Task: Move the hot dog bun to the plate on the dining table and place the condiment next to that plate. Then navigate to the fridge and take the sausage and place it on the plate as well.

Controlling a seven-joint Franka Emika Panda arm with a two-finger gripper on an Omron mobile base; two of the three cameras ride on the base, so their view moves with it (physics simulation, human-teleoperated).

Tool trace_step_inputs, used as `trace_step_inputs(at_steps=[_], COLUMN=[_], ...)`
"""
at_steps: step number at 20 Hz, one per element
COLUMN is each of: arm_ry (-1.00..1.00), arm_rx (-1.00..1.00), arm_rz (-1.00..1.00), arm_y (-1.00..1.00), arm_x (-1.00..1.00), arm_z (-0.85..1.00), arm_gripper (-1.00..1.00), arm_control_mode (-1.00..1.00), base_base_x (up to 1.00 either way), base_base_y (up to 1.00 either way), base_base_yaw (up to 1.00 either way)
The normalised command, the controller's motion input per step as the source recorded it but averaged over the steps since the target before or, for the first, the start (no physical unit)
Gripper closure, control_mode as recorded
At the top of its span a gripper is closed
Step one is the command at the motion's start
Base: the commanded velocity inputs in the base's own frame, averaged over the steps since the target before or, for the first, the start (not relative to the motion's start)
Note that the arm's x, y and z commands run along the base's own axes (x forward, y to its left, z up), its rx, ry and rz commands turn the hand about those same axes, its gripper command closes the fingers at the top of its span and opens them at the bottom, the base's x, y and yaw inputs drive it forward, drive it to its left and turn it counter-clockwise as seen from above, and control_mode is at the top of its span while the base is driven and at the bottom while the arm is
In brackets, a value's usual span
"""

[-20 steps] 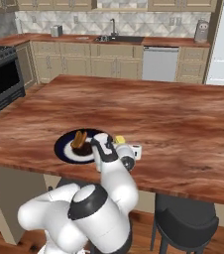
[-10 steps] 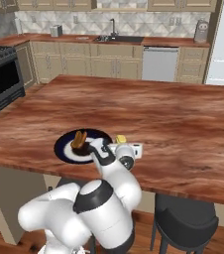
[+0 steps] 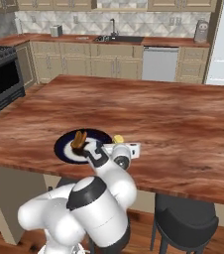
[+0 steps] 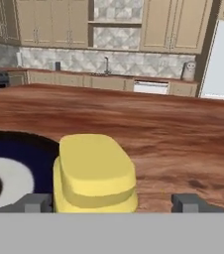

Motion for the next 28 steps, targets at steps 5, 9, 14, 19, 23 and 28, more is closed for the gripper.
trace_step_inputs(at_steps=[5, 9, 14, 19, 23, 28], arm_ry=[-0.08, -0.09, -0.02, 0.02, 0.23, 0.49], arm_rx=[-0.06, -0.02, 0.00, 0.00, 0.00, 0.08], arm_rz=[0.00, 0.00, 0.02, 0.02, 0.00, -0.08], arm_y=[0.00, 0.00, 0.00, 0.13, 0.61, 0.71], arm_x=[-0.16, -0.19, -0.39, -0.53, -0.65, -0.86], arm_z=[0.39, 0.65, 0.99, 1.00, 1.00, 1.00], arm_gripper=[-1.00, -1.00, -1.00, -1.00, -1.00, -1.00], arm_control_mode=[-1.00, -1.00, -1.00, -1.00, -1.00, -1.00], base_base_x=[0.00, 0.00, 0.00, 0.00, 0.00, 0.00], base_base_y=[0.00, 0.00, 0.00, 0.00, 0.00, 0.00], base_base_yaw=[0.00, 0.00, 0.00, 0.00, 0.00, 0.00])
